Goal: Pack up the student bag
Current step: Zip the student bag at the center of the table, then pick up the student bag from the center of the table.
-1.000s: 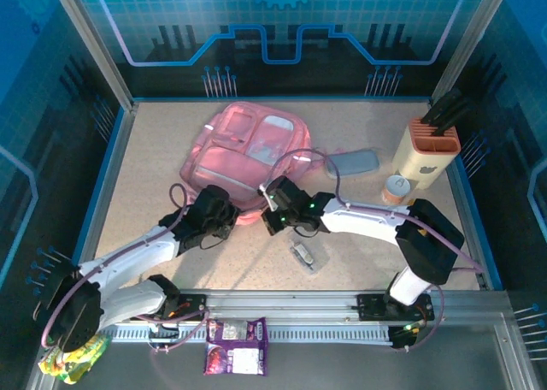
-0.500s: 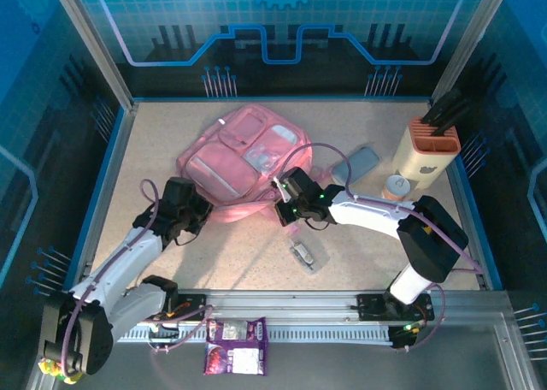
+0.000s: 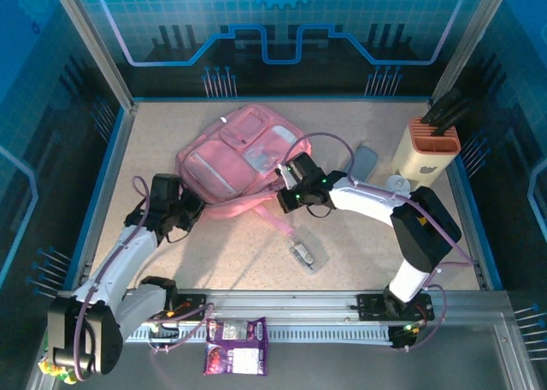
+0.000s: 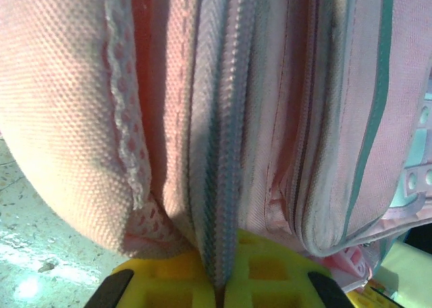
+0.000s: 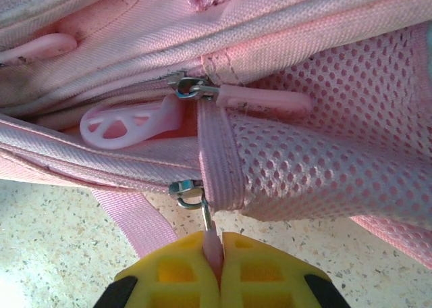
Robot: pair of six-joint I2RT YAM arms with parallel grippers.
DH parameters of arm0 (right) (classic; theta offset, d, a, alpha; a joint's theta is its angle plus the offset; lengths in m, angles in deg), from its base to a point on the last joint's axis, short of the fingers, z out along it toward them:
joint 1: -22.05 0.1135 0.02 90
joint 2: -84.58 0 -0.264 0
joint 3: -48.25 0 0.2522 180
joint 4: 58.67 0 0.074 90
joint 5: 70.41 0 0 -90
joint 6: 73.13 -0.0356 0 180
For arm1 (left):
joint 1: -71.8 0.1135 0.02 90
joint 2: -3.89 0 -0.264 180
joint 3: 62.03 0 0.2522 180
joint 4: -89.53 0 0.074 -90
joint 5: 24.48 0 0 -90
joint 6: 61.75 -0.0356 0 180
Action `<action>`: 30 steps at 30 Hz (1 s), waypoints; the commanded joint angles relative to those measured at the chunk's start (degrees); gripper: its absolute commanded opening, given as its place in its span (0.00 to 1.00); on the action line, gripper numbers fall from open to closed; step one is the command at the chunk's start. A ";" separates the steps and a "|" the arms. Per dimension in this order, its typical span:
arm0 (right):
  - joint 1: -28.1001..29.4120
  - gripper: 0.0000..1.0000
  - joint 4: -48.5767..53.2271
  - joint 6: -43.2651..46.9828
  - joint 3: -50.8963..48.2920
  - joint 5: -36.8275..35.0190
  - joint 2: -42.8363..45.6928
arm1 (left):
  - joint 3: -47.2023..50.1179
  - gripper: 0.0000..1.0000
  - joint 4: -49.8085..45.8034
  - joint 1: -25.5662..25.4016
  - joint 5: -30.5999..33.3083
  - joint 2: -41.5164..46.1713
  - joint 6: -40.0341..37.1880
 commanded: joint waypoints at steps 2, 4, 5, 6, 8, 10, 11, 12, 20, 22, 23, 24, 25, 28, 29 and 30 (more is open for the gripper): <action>-3.38 0.00 5.02 -0.44 -1.16 -3.46 3.23 | -2.03 0.00 -1.00 2.91 3.81 -1.55 -3.88; -2.71 0.14 4.92 -0.34 -2.84 -0.88 6.25 | -1.82 0.22 0.11 2.67 1.19 -1.68 -4.34; -2.53 0.24 4.97 -0.10 -3.47 0.13 7.54 | -1.62 0.35 0.35 2.48 0.79 -1.27 -4.62; -2.49 0.27 5.12 -0.45 -4.13 0.98 9.02 | -1.43 0.42 0.15 2.25 0.85 -0.37 -4.79; -2.91 0.33 5.47 -2.09 -4.60 3.44 11.13 | -1.32 0.49 -0.82 1.41 2.00 1.85 -4.95; -4.01 0.44 6.51 -4.41 -3.10 7.86 11.21 | -1.79 0.54 -1.65 -0.60 3.80 3.57 -4.93; -4.46 0.47 7.86 -5.62 -1.42 8.97 10.42 | -2.21 0.55 -1.93 -1.73 4.44 3.80 -5.03; -4.69 0.50 9.87 -6.89 0.66 9.16 9.24 | -2.86 0.56 -2.27 -3.26 5.29 3.75 -4.95; -5.18 0.65 11.06 -19.57 12.87 8.39 -2.27 | -6.37 0.61 1.98 -17.86 13.02 -1.57 -2.47; -5.36 0.65 11.33 -22.05 15.17 7.35 -4.67 | -6.89 0.62 3.57 -20.04 13.33 -3.23 -1.89; -5.40 0.65 11.49 -23.38 16.12 6.16 -5.73 | -7.34 0.63 3.93 -21.23 13.96 -4.16 -1.93; -5.61 0.64 11.37 -24.61 16.72 5.22 -6.94 | -7.92 0.63 3.93 -22.20 14.89 -5.15 -1.88; -5.81 0.63 10.81 -25.73 17.03 4.82 -7.88 | -8.23 0.64 4.07 -22.88 15.36 -5.96 -1.80; -6.62 0.56 8.63 -29.60 17.70 4.70 -10.64 | -9.13 0.65 4.88 -24.19 15.20 -8.52 -1.84; -6.73 0.54 8.16 -30.56 17.84 4.41 -11.30 | -9.47 0.66 4.87 -24.47 15.27 -9.11 -1.78; -6.70 0.53 7.92 -31.33 17.97 3.79 -11.87 | -9.51 0.66 5.13 -24.68 15.41 -9.57 -1.80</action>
